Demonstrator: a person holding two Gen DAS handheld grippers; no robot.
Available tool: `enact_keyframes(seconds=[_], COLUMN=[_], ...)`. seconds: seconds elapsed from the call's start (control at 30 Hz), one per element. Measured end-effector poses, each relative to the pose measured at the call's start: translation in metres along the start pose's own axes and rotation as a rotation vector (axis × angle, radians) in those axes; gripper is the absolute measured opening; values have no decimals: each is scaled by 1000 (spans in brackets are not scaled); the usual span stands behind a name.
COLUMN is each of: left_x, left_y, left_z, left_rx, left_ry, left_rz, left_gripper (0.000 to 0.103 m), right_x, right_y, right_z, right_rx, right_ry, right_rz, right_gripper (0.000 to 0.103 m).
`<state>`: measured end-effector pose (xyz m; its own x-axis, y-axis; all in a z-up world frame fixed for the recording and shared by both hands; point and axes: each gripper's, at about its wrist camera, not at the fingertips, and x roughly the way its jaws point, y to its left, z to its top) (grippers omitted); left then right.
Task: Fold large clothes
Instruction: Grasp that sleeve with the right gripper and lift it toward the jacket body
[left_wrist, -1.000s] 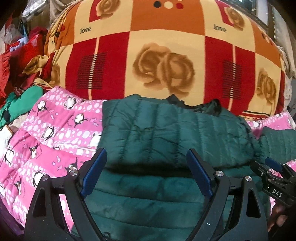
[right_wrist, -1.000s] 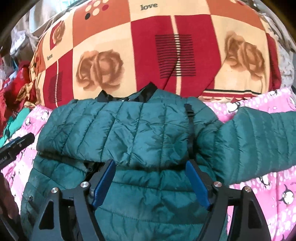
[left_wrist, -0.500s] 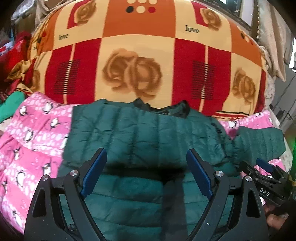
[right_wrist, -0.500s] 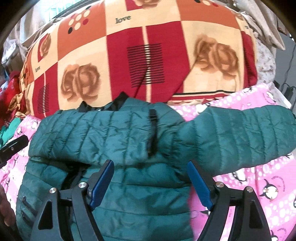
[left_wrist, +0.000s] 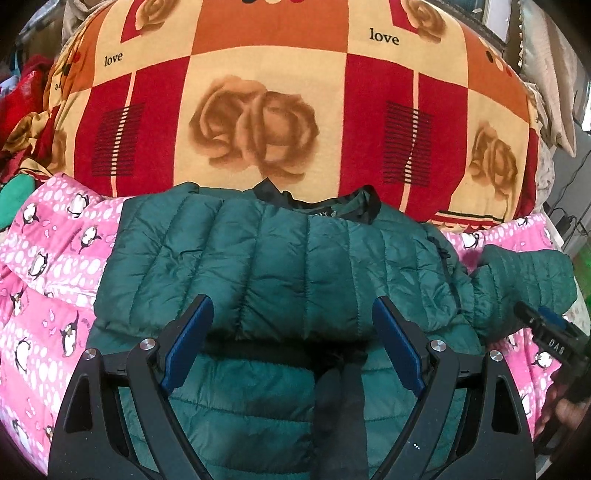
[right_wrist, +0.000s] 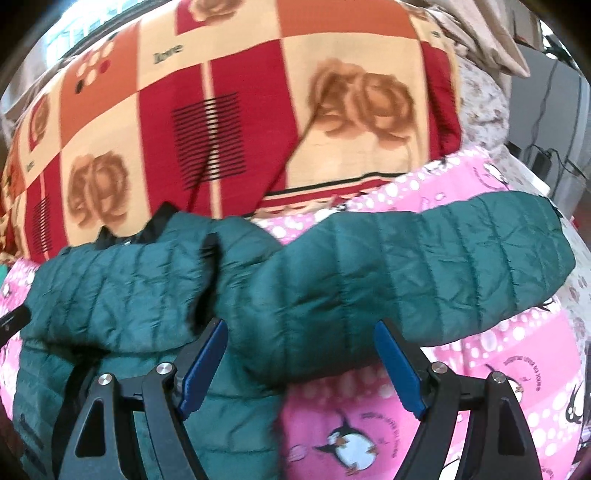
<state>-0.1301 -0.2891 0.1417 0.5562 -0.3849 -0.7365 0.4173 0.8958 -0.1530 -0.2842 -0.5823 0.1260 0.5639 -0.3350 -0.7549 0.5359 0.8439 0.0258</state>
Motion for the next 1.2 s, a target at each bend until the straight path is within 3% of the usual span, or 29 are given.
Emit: enact_keyframes(seconds=[0.57, 1.2], left_x=[27, 33], left_y=[7, 25], left_z=[-1, -6], left_rx=[-6, -32], left_ry=[37, 36], left_rz=[27, 47], left_gripper=[88, 88], right_x=[33, 37], right_y=[-64, -125], right_z=[6, 8], right_rx=[90, 160], right_ry=[39, 36], right_rz=[-102, -214], right_gripper=[80, 80])
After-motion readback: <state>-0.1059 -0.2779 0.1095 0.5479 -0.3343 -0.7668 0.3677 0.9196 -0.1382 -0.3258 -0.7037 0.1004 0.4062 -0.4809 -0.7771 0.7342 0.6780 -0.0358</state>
